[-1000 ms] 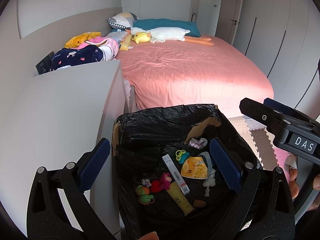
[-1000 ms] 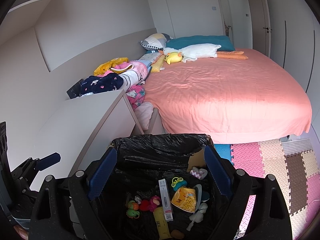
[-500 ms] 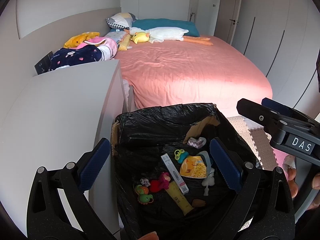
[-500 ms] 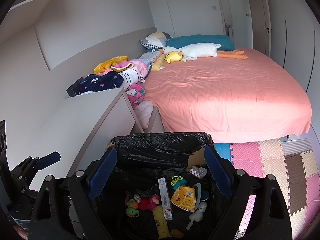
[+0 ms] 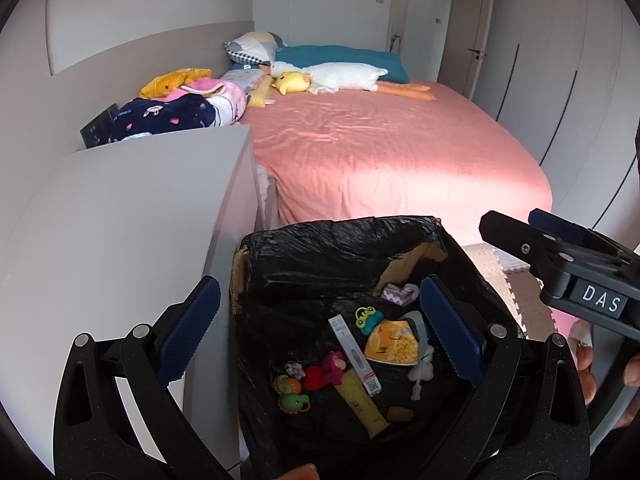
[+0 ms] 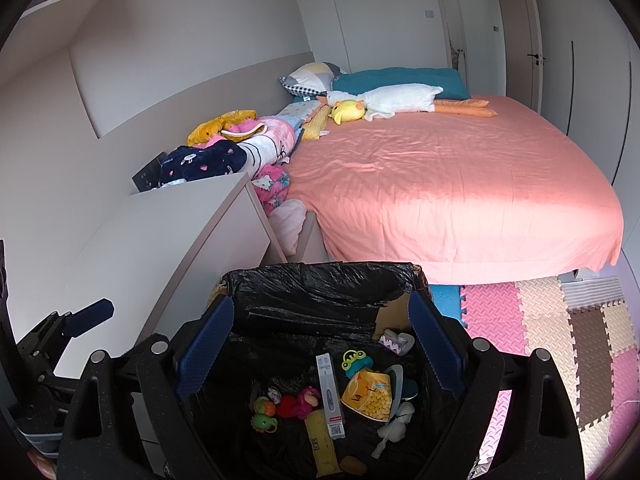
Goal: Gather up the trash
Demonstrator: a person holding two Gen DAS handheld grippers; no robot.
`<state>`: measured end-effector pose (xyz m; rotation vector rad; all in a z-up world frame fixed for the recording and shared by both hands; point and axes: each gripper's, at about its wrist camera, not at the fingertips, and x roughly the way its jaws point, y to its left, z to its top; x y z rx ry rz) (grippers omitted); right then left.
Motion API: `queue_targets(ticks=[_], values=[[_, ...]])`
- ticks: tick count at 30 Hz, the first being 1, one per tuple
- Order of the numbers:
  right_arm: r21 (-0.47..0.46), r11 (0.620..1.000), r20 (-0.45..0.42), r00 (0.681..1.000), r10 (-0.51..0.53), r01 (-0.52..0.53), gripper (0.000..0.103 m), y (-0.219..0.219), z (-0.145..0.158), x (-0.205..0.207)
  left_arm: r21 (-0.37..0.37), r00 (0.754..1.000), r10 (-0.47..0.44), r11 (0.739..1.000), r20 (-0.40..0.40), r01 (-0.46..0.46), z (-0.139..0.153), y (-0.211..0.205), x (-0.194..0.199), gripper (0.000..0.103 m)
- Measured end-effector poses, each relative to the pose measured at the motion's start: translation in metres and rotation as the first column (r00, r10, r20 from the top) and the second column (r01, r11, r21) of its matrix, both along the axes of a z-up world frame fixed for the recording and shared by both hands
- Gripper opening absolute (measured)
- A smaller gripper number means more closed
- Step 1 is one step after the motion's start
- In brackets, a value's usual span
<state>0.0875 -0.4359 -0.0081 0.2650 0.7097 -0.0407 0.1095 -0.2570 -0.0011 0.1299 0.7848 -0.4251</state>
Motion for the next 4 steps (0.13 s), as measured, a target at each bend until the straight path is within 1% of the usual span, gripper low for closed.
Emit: queue_targets(ticks=[4], values=[[-0.001,1.000,-0.003,1.000,0.001,-0.001,0.089,-0.0008,-0.0013,-0.0014,0.001,1.000,-0.004,1.000,-0.005,0.004,-0.0004,-0.0001,0.0001,0.097]])
